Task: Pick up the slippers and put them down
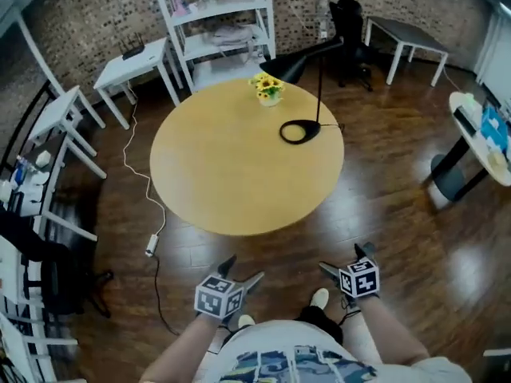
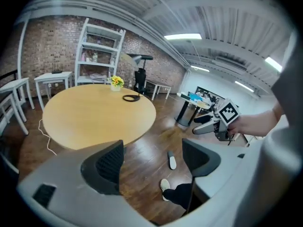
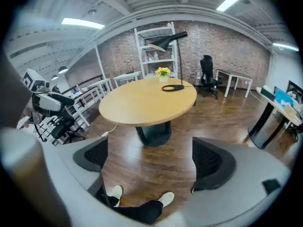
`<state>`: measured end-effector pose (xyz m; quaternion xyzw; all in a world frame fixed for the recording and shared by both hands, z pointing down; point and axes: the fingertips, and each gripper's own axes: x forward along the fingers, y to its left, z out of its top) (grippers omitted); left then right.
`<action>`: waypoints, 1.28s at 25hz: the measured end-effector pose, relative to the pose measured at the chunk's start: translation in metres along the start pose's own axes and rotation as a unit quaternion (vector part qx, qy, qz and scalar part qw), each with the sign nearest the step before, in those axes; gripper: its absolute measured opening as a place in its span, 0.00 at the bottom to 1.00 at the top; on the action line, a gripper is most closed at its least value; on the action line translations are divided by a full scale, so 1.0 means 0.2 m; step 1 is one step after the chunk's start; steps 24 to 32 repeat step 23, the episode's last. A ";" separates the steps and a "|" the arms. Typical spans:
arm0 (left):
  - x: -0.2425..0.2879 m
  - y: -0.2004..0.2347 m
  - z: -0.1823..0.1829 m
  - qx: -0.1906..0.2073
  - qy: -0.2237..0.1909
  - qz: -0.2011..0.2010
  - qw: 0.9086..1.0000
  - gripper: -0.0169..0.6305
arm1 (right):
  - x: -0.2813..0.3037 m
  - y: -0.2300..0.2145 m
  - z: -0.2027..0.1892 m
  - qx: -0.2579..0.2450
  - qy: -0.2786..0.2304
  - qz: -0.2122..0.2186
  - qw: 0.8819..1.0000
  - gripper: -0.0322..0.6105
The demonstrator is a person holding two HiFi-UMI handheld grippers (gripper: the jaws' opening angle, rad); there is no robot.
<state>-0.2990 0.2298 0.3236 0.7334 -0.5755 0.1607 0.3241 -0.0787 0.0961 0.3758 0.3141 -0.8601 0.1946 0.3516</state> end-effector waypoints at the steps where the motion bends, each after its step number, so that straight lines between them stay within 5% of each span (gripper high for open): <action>1: -0.18 0.11 -0.04 -0.006 -0.013 0.011 1.000 0.60 | -0.03 0.23 0.06 -0.012 -0.007 0.011 1.000 0.95; 5: -0.71 0.45 -0.30 -0.032 -0.033 0.036 0.998 0.60 | -0.11 0.93 0.16 -0.040 -0.033 0.032 0.998 0.95; 9: -0.96 0.59 -0.41 -0.055 -0.049 0.038 0.997 0.60 | -0.18 1.24 0.14 -0.071 -0.014 0.021 0.997 0.95; 13: -1.01 0.63 -0.52 -0.086 -0.046 0.048 0.994 0.60 | -0.25 1.30 0.03 -0.073 0.001 0.022 0.997 0.95; 32: -0.95 0.61 -0.52 -0.076 -0.031 0.033 0.996 0.60 | -0.33 1.30 -0.01 -0.082 -0.005 0.017 0.996 0.95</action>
